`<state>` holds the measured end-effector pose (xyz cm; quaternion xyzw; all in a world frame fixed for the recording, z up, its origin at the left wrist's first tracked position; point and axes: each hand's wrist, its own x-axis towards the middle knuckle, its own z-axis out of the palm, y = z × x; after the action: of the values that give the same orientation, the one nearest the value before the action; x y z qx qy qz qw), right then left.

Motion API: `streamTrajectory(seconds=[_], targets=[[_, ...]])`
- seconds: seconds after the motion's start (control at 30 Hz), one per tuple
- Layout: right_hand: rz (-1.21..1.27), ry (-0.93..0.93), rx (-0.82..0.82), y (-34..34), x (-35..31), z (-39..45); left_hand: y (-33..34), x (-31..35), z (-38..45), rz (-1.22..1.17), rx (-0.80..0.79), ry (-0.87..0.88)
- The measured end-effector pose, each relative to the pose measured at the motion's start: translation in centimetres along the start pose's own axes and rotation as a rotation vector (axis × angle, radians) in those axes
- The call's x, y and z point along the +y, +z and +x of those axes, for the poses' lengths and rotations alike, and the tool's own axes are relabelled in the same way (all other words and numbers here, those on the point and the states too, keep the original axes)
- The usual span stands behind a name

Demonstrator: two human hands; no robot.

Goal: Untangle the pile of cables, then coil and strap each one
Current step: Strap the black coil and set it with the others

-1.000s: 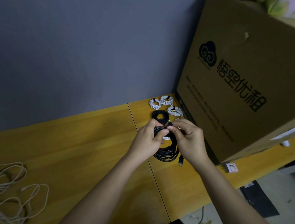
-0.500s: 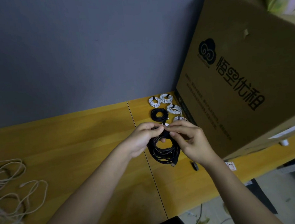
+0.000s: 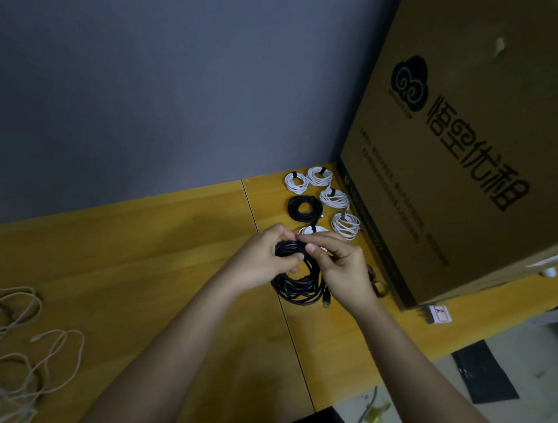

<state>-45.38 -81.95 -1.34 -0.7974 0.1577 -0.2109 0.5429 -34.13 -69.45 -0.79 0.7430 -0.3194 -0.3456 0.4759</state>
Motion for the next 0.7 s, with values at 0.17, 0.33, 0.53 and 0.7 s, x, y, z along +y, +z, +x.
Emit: streamTrajectory(seconds=[0.17,0.33,0.53,0.7], targets=[[0.058,0.207,0.032,2.7,2.8,1.8,-0.3,-2.8,2.6,0.077,0.168,0.03],[0.105,0.357,-0.014,5.0,6.1,3.8,-0.1,-5.6,6.3,0.033,0.395,-0.002],[0.102,0.393,-0.091,6.2,9.9,8.7,-1.1,-8.7,12.3,-0.11,0.507,-0.085],[-0.101,0.382,-0.065,7.5,13.7,15.2,-2.1,-10.9,17.7,-0.052,0.581,-0.155]])
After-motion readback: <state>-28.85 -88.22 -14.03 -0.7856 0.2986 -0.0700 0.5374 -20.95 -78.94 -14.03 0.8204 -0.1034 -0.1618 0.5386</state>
